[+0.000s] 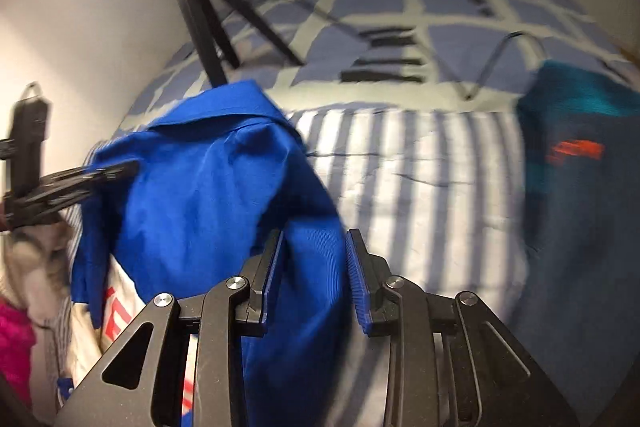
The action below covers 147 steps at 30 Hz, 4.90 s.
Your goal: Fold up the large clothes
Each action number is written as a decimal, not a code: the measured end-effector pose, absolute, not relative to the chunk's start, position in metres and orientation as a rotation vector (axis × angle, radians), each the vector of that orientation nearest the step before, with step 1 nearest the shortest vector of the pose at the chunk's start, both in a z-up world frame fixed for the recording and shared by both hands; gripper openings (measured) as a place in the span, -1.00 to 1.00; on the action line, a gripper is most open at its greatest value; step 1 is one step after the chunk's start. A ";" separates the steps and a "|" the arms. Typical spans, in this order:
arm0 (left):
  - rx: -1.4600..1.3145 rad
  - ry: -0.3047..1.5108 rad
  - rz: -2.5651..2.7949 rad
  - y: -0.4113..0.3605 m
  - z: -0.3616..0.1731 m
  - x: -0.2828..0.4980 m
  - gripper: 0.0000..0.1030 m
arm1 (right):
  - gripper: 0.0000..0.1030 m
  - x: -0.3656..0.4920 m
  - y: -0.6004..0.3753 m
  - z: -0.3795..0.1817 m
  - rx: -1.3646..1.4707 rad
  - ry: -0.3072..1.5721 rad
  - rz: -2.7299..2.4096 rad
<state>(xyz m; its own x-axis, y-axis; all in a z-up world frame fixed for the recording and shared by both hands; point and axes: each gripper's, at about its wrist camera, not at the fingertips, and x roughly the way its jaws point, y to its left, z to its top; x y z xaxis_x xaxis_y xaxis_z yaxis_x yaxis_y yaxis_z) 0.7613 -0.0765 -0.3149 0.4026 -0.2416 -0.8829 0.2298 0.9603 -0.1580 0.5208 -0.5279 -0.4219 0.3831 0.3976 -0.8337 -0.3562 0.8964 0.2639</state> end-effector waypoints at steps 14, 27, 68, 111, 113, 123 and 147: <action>-0.093 0.969 -0.381 -0.068 -0.258 0.725 -0.99 | -0.91 0.479 -0.509 -0.365 0.020 0.885 0.501; -0.135 0.827 -0.407 -0.053 -0.148 0.540 -0.99 | -0.91 0.330 -0.516 -0.260 -0.032 0.769 0.533; 0.422 0.784 -0.270 -0.030 -0.223 0.202 -0.05 | -0.43 -0.015 -0.579 -0.262 -0.225 0.769 0.503; -0.105 0.890 -0.500 0.039 -0.214 0.217 0.57 | -0.94 0.090 -0.429 -0.345 0.276 1.031 0.756; -0.156 0.881 -0.494 0.054 -0.204 0.212 0.57 | -0.91 0.077 -0.430 -0.344 0.278 1.040 0.779; -0.543 0.996 -0.391 0.106 -0.237 0.247 0.57 | -0.57 0.012 -0.487 -0.364 0.096 1.082 0.729; -0.471 1.199 -0.248 0.049 -0.313 0.283 -0.95 | -0.94 0.053 -0.572 -0.414 0.128 1.168 0.409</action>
<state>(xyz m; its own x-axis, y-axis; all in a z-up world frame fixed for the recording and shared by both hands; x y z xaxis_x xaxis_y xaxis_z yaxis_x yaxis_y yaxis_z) 0.2825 0.0486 -0.3131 0.3520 -0.4271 -0.8329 -0.0612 0.8774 -0.4758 0.0528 -0.5720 -0.4137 0.3278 0.3772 -0.8662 -0.2461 0.9193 0.3072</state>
